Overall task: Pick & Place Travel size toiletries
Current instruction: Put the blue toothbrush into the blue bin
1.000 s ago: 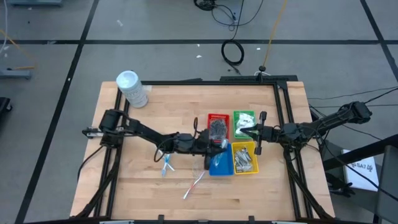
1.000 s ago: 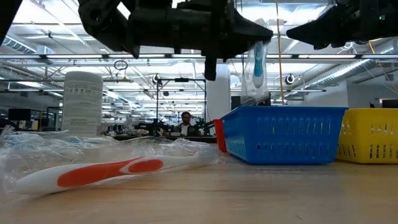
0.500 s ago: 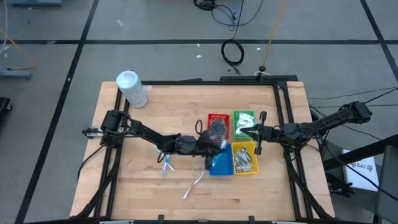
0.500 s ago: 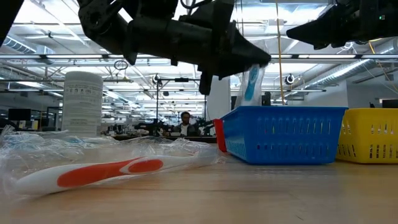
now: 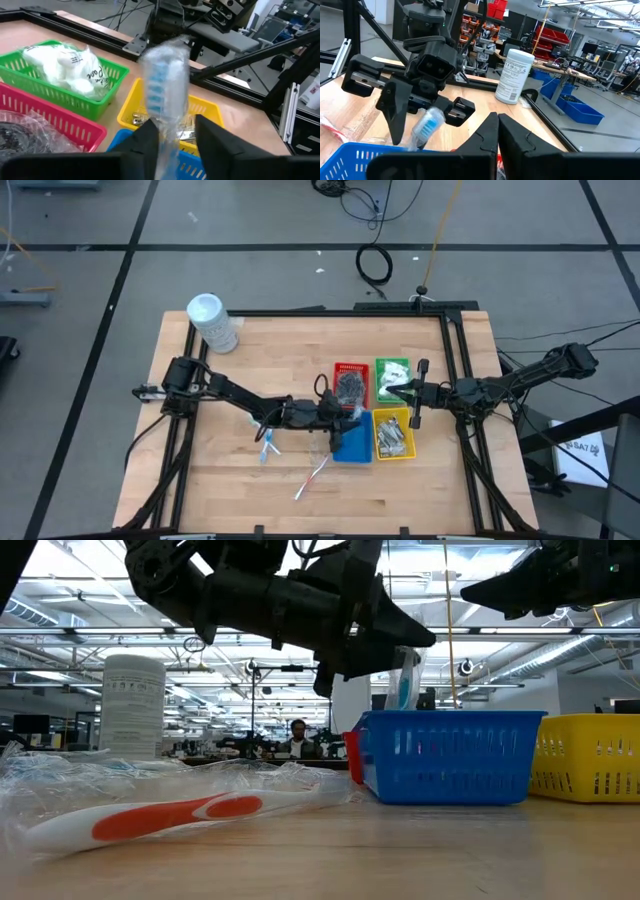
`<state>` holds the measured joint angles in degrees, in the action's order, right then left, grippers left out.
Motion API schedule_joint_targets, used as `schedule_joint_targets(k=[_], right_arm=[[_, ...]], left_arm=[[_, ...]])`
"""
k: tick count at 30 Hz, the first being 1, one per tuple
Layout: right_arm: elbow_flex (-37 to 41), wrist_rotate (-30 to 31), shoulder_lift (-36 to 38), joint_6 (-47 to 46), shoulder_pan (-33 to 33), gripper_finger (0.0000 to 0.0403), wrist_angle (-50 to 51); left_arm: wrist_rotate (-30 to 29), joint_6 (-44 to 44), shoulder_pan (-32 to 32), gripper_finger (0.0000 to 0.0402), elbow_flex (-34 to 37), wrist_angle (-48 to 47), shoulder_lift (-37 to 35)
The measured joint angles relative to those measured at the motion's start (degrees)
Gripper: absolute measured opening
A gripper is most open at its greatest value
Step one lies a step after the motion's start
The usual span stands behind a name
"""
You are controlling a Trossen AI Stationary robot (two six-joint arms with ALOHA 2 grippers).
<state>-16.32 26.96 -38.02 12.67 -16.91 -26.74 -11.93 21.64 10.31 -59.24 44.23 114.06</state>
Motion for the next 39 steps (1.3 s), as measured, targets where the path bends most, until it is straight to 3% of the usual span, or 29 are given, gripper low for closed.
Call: schedule_joint_targets(k=[10,14,24,33,36,39], right_arm=[[0.0,0.0,0.0,0.0,0.0,0.0000,0.0],[0.0,0.0,0.0,0.0,0.0,0.0000,0.0],[0.0,0.0,0.0,0.0,0.0,0.0000,0.0],[0.0,0.0,0.0,0.0,0.0,0.0000,0.0],[0.0,0.0,0.0,0.0,0.0,0.0000,0.1],[0.0,0.0,0.0,0.0,0.0,0.0000,0.4]], left_arm=[[-0.1,0.1,0.0,0.0248,0.0,0.0,0.0],[7.1,-0.1,0.3,0.0271,0.0,0.0,0.0],[15.7,10.2,-1.4,0.0285,0.0,-7.6,0.0],[17.8,7.0,-2.6,0.0274,0.0,-7.2,-1.8],[18.7,5.3,-2.2,0.0274,0.0,-14.4,-5.0],[17.2,6.5,-1.6,0.0274,0.0,-29.6,-10.5]])
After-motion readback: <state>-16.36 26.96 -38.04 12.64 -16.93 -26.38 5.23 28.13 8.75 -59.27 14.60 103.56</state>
